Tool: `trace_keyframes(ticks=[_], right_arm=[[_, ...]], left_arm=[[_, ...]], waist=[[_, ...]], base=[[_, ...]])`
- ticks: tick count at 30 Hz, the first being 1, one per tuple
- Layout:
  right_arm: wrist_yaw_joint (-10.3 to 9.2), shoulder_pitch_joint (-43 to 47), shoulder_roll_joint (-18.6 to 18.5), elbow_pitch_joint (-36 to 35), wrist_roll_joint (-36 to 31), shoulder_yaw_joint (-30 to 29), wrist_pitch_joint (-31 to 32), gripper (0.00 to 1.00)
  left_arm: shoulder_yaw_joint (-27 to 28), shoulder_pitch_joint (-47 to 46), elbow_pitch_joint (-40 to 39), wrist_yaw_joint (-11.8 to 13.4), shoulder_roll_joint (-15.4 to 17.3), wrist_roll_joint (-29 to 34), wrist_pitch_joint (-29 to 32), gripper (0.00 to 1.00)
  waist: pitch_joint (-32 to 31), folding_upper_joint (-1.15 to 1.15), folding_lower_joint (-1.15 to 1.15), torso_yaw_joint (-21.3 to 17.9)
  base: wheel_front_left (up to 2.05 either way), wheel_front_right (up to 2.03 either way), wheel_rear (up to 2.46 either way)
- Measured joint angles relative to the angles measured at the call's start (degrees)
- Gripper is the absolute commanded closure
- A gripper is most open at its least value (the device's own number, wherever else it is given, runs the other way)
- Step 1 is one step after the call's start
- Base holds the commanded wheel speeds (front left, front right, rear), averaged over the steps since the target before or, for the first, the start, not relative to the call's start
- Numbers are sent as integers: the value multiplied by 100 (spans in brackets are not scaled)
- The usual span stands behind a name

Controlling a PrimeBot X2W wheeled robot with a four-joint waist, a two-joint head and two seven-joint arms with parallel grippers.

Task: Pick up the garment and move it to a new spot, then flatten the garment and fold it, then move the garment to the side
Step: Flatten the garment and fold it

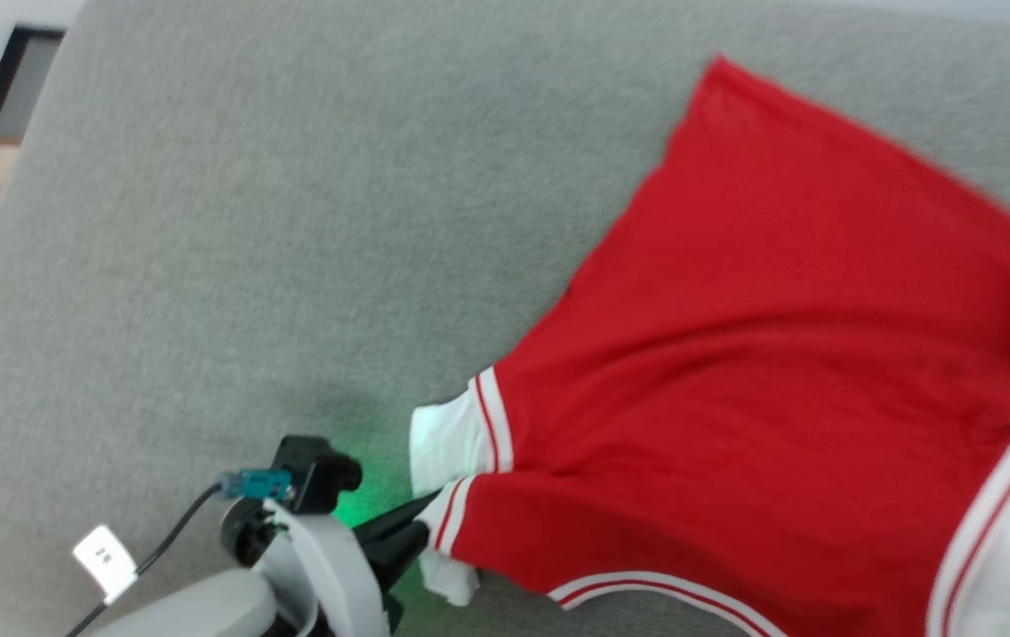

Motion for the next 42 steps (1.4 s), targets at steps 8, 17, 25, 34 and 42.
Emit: trace_keyframes(ticks=[8,17,25,34,42], right_arm=[[0,1914,-557,-1138,355,66,-643,100],[0,3172,-93,-1547,52,-138,-954,100],[0,3752,-174,-2095,-121,-1202,-1070,0],[-1,4270,-1255,-2674,247,-3214,-1026,0],[-1,3037,-114,-2241,-970,-3672,-403,0]], left_arm=[[69,289,-156,325,310,-92,-104,100],[188,323,-136,476,413,-70,-204,100],[209,366,-182,486,426,-37,-236,100],[300,483,-488,675,324,140,-321,100],[283,259,-388,688,-82,330,-321,100]], waist=[[-421,0,0,-441],[-606,0,0,-898],[-687,0,0,-1061],[-633,0,0,-835],[-331,0,0,-454]], base=[[0,0,0],[0,0,0],[0,0,0],[0,0,0],[0,0,0]])
